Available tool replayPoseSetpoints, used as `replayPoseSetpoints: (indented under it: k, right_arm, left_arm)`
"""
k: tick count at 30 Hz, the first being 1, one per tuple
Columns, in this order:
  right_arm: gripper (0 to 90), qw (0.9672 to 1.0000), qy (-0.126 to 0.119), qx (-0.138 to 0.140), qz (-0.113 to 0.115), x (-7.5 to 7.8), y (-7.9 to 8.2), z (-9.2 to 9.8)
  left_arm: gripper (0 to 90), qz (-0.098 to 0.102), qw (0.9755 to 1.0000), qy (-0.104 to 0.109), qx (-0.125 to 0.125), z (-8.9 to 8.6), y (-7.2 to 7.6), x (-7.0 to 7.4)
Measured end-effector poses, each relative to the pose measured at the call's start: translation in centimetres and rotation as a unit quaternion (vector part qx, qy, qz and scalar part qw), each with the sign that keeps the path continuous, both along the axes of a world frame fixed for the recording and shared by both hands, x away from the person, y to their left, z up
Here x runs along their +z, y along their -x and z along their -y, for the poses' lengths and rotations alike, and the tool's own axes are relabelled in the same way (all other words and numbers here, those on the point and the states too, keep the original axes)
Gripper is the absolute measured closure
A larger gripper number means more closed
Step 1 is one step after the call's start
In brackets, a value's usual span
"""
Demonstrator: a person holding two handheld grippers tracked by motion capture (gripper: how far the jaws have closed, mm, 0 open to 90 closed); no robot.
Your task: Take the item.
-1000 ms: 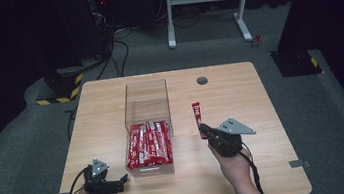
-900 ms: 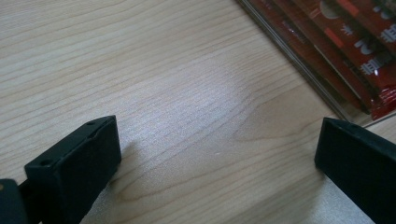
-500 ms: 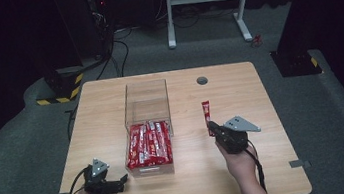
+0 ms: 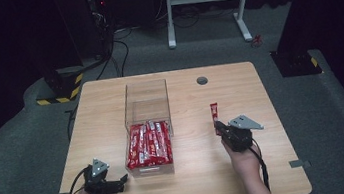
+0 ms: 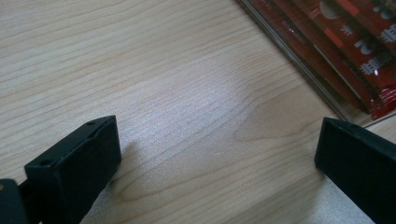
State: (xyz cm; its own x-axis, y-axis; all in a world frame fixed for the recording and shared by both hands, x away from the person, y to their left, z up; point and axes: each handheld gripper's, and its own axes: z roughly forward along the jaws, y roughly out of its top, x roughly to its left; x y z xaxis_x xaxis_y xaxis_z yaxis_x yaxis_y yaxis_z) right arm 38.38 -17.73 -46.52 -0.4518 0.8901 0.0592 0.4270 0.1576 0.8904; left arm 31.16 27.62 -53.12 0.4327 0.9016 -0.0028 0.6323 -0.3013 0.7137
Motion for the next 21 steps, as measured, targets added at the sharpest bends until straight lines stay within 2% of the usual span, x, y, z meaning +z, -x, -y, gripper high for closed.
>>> replayPoseSetpoints:
  k: [21]
  right_arm:
    - [90.0, 0.9986, 0.022, -0.014, -0.046, -2.7, -1.5, 0.7]
  left_arm:
    - [0.6, 0.0, 1.0, 0.0, 0.0, 0.0, 0.0, 0.0]
